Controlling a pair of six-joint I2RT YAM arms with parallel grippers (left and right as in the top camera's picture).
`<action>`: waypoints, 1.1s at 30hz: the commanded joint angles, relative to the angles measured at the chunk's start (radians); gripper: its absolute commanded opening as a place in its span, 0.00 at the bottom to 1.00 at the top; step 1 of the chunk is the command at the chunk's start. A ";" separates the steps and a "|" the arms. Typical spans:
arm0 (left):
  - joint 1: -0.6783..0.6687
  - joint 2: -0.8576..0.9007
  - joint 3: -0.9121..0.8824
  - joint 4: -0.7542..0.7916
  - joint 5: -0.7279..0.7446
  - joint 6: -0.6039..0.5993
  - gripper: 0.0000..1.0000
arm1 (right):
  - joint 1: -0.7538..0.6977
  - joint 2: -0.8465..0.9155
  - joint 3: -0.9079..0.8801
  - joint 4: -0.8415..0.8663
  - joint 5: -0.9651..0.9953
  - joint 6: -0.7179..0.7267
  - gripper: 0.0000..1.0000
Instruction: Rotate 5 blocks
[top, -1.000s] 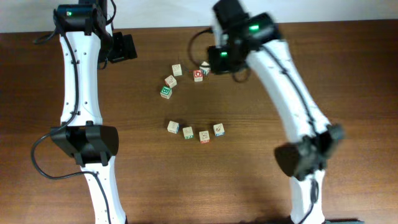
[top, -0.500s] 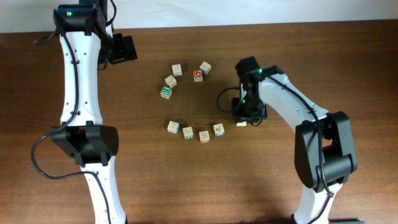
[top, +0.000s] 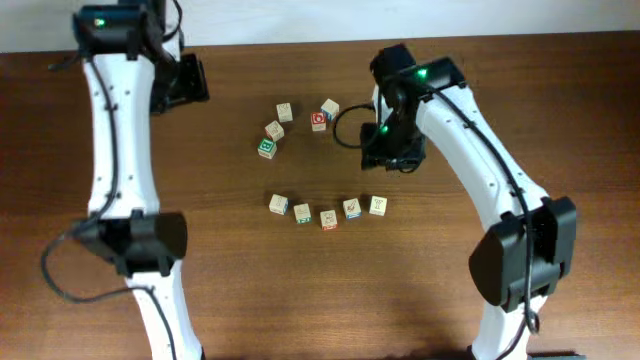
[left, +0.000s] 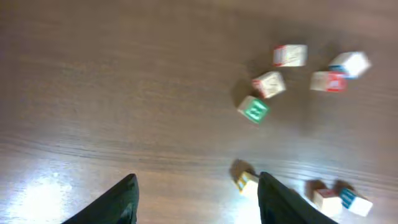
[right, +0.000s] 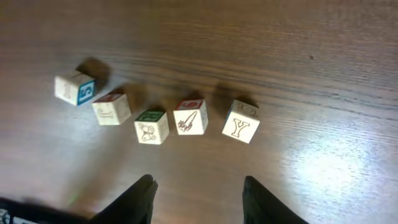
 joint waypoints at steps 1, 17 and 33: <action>-0.066 -0.185 -0.045 -0.001 0.016 0.016 0.63 | 0.016 -0.063 0.017 -0.047 0.013 0.034 0.36; -0.122 -0.406 -1.384 0.800 0.096 0.099 0.34 | 0.327 -0.066 -0.536 0.484 -0.023 0.261 0.04; -0.229 -0.259 -1.384 0.855 0.145 0.033 0.00 | 0.295 -0.022 -0.536 0.509 0.007 0.309 0.04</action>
